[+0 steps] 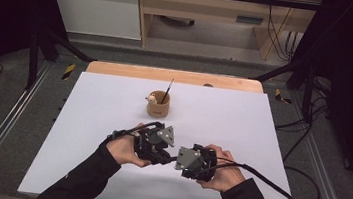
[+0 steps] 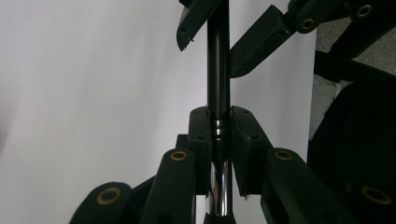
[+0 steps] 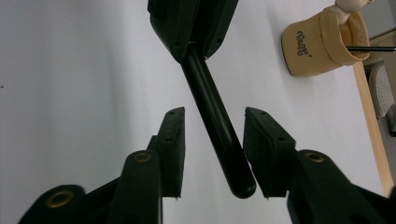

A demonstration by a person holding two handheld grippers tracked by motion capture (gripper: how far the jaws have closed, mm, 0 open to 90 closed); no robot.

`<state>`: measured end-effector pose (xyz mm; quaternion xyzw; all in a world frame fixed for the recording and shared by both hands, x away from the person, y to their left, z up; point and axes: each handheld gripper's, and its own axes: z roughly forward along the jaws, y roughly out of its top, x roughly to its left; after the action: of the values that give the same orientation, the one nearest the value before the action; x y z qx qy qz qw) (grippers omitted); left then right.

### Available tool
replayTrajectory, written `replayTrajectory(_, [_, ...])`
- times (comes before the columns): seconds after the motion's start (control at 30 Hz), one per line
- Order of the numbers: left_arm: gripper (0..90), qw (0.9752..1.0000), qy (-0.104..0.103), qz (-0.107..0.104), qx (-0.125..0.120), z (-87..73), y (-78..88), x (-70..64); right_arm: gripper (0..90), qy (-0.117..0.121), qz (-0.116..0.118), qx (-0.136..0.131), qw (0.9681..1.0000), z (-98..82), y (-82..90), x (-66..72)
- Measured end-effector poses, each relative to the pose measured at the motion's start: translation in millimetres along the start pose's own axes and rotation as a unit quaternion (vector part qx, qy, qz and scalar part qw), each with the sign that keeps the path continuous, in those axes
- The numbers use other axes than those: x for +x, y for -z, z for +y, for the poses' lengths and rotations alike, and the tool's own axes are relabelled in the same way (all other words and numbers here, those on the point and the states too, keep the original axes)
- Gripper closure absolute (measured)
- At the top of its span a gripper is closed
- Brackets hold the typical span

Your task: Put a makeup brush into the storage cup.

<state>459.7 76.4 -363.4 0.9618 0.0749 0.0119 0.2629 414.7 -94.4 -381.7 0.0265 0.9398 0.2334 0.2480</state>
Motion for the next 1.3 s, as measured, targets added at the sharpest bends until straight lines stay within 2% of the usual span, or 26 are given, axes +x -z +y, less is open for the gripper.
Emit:
replayTrajectory(0.03, [78.5,1.0000,0.005,-0.001,-0.005,0.0,-0.9,-1.0,63.0,-0.001,0.001,0.000,1.0000,0.0,-0.1,0.3])
replayTrajectory(0.13, [78.5,1.0000,0.004,-0.003,-0.005,0.2,-1.2,-1.5,66.2,0.000,-0.003,-0.001,1.0000,-0.1,-1.0,0.5])
replayTrajectory(0.17, [78.5,1.0000,-0.007,-0.003,0.003,0.5,-0.3,-0.3,67.6,0.000,-0.003,-0.002,1.0000,-0.2,-1.2,0.4])
replayTrajectory(0.2, [78.5,1.0000,-0.008,-0.002,0.004,0.6,-0.4,-0.6,68.4,0.001,0.000,0.000,1.0000,-0.1,-0.9,0.1])
replayTrajectory(0.6, [78.4,1.0000,-0.001,-0.004,-0.007,0.0,-1.4,-2.2,70.9,0.013,0.003,-0.003,0.9999,-1.1,-0.3,0.1])
replayTrajectory(0.67, [78.3,1.0000,-0.001,-0.004,-0.006,-0.3,-1.5,-2.1,71.2,0.009,0.001,-0.004,0.9999,-1.0,-1.0,0.9])
replayTrajectory(0.77, [78.2,0.9999,-0.010,-0.002,0.002,-0.3,-0.8,-0.8,71.8,0.018,0.006,-0.002,0.9998,-1.3,-1.5,0.6])
replayTrajectory(0.93, [77.4,1.0000,-0.001,-0.002,-0.009,-0.8,-0.5,-1.1,73.6,0.016,0.008,-0.004,0.9998,-1.4,-1.8,1.6])
replayTrajectory(1.0, [77.1,0.9999,-0.001,-0.003,-0.010,-1.1,0.1,-0.7,74.2,0.022,0.010,-0.003,0.9997,-1.7,-1.3,0.8])
replayTrajectory(1.1, [76.3,0.9999,-0.001,-0.001,-0.012,-1.3,0.7,-0.5,75.6,0.016,0.014,-0.003,0.9998,-1.6,-0.9,1.8])
replayTrajectory(1.2, [75.2,0.9999,0.000,-0.002,-0.013,-1.8,1.9,0.5,77.3,0.025,0.019,-0.006,0.9995,-1.8,-1.7,2.0])
replayTrajectory(1.3, [74.6,0.9999,0.000,0.001,-0.017,-2.6,3.2,0.8,78.7,0.021,0.022,-0.006,0.9995,-1.5,-2.2,3.3])
